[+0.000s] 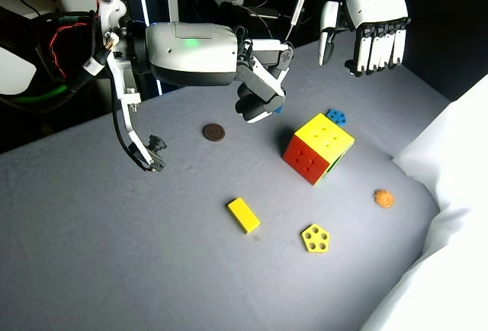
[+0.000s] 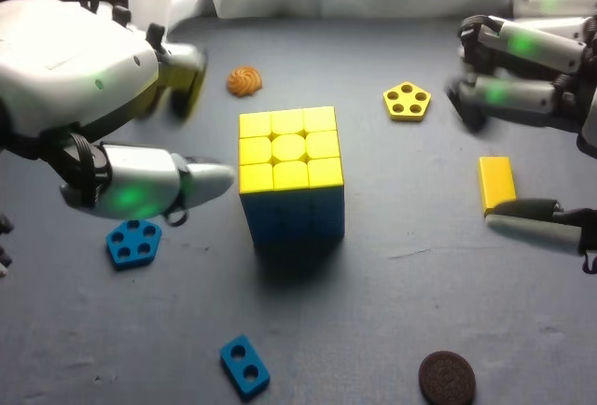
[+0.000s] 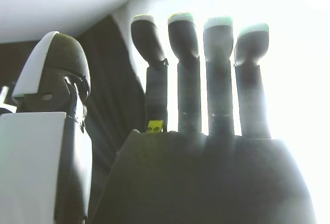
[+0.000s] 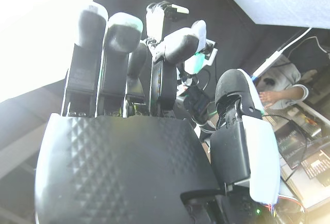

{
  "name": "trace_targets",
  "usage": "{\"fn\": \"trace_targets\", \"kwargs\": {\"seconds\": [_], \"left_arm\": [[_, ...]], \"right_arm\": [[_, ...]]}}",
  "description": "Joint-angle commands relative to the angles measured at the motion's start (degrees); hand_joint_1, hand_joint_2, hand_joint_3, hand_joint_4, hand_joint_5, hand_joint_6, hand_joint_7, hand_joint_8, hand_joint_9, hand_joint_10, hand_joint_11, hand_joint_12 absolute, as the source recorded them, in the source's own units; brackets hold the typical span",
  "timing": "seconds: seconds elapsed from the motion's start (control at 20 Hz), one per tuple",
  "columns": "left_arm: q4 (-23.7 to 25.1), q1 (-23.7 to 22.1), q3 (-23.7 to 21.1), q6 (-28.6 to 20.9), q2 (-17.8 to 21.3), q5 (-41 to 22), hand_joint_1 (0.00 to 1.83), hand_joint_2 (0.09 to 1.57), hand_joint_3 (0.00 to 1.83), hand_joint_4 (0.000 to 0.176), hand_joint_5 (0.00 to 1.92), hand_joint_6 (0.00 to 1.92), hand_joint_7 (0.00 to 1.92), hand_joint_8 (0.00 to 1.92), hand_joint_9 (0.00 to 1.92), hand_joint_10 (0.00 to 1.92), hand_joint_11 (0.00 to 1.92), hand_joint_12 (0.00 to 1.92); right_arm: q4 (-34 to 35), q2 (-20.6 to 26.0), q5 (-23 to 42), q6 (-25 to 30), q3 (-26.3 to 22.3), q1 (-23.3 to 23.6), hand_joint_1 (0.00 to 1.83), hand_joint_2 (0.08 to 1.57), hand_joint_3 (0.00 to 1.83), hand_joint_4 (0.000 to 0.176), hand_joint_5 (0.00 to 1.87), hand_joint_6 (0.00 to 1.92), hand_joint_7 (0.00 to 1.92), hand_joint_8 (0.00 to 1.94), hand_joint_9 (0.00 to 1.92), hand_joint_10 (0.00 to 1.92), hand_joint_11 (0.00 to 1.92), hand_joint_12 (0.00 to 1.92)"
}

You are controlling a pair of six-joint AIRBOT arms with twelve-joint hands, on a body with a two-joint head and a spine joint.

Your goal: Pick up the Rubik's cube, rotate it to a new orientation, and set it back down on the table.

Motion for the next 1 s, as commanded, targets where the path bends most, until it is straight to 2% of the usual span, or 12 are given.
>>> {"fn": "trace_targets", "kwargs": {"seconds": [0.0, 0.15, 0.4, 0.5, 0.75, 0.8, 0.95], "left_arm": [[1.91, -1.0, -0.25, -0.04, 0.18, -3.78, 0.1, 1.19, 0.02, 0.007, 0.0, 0.0, 0.0, 0.0, 0.03, 0.01, 0.0, 0.31], [1.14, -1.14, -0.46, -0.04, 0.09, -5.1, 0.1, 1.19, 0.01, 0.004, 0.0, 0.0, 0.0, 0.0, 0.01, 0.01, 0.0, 0.15], [-3.29, -0.85, -0.52, 0.12, -1.16, -7.03, 0.13, 1.19, 0.0, 0.01, 0.0, 0.0, 0.0, 0.0, 0.02, 0.0, 0.0, 0.15], [-4.14, -0.5, -0.31, 0.12, -2.86, -9.75, 0.13, 1.19, 0.0, 0.013, 0.0, 0.0, 0.0, 0.0, 0.03, 0.0, 0.0, 0.21], [-5.39, 1.34, 1.98, -0.61, -8.35, -11.6, 0.15, 1.19, 0.0, 0.01, 0.0, 0.0, 0.0, 0.0, 0.02, 0.0, 0.0, 0.13], [-5.44, 1.8, 2.13, -0.93, -9.24, -12.71, 0.15, 1.18, 0.0, 0.006, 0.0, 0.0, 0.0, 0.0, 0.04, 0.0, 0.0, 0.19], [-6.45, 2.85, 2.25, -0.95, -11.67, -16.11, 0.14, 1.18, 0.0, 0.007, 0.0, 0.0, 0.0, 0.0, 0.02, 0.0, 0.0, 0.19]], "right_arm": [[1.17, 0.07, 7.51, -0.17, -0.18, 0.39, 0.14, 1.22, 0.04, 0.0, 0.0, 0.0, 0.0, 0.0, 0.0, 0.0, 0.0, 0.0], [1.17, 0.05, 7.51, -0.58, -0.18, 0.36, 0.11, 1.24, 0.03, 0.0, 0.0, 0.0, 0.0, 0.0, 0.0, 0.0, 0.0, 0.0], [1.17, -0.04, 7.65, -0.7, -0.18, 0.16, 0.13, 1.24, 0.02, 0.0, 0.0, 0.0, 0.0, 0.0, 0.0, 0.0, 0.0, 0.0], [1.17, -0.04, 7.68, -0.71, -0.18, 0.01, 0.14, 1.23, 0.01, 0.0, 0.0, 0.0, 0.0, 0.0, 0.0, 0.0, 0.0, 0.0], [1.17, -0.19, 8.45, -1.72, -0.18, -0.45, 0.15, 1.23, 0.01, 0.0, 0.0, 0.0, 0.0, 0.0, 0.0, 0.0, 0.0, 0.0], [1.17, -0.28, 8.94, -2.46, -0.18, -0.66, 0.15, 1.23, 0.01, 0.0, 0.0, 0.0, 0.0, 0.0, 0.0, 0.0, 0.0, 0.0], [1.17, -0.37, 13.22, -4.46, -0.18, -2.4, 0.17, 1.23, 0.01, 0.0, 0.0, 0.0, 0.0, 0.0, 0.0, 0.0, 0.0, 0.0]]}}
